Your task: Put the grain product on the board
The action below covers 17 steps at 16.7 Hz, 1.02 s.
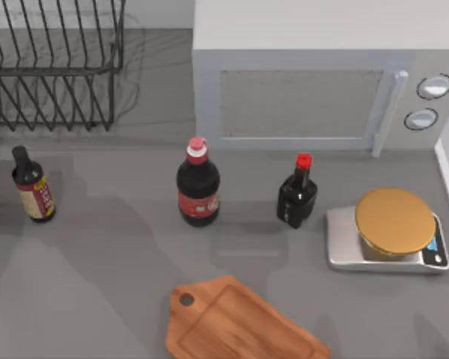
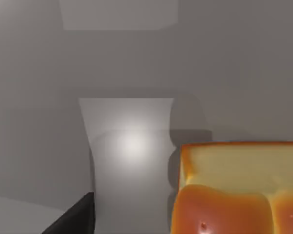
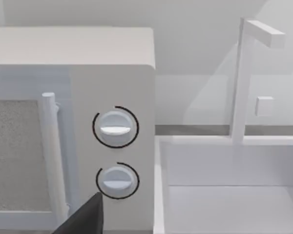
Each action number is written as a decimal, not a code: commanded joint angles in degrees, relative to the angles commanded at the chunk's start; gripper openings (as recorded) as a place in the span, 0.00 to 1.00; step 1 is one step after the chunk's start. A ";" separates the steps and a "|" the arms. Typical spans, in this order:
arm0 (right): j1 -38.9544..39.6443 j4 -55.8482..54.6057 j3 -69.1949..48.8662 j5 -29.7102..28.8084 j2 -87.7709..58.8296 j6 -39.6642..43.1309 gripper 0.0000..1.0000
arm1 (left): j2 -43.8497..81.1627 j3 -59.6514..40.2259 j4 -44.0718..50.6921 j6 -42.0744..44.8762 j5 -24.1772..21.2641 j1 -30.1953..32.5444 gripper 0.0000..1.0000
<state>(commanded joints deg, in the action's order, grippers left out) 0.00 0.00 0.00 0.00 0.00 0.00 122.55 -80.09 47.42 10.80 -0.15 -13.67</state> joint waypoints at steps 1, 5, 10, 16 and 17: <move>0.00 0.00 0.00 0.00 0.00 0.00 1.00 | 0.00 0.00 0.00 0.00 0.00 0.00 0.62; 0.00 0.00 0.00 0.00 0.00 0.00 1.00 | 0.00 0.00 0.00 0.00 0.00 0.00 0.32; 0.00 0.00 0.00 0.00 0.00 0.00 1.00 | 0.00 0.00 0.00 0.00 0.00 0.00 0.00; 0.00 0.00 0.00 0.00 0.00 0.00 1.00 | 0.00 0.00 0.00 0.00 0.00 0.00 0.00; 0.00 0.00 0.00 0.00 0.00 0.00 1.00 | 0.00 0.00 0.00 0.00 0.00 0.00 0.00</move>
<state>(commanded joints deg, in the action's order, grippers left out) 0.00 0.00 0.00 0.00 0.00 0.00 122.55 -80.09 47.42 10.80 -0.15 -13.67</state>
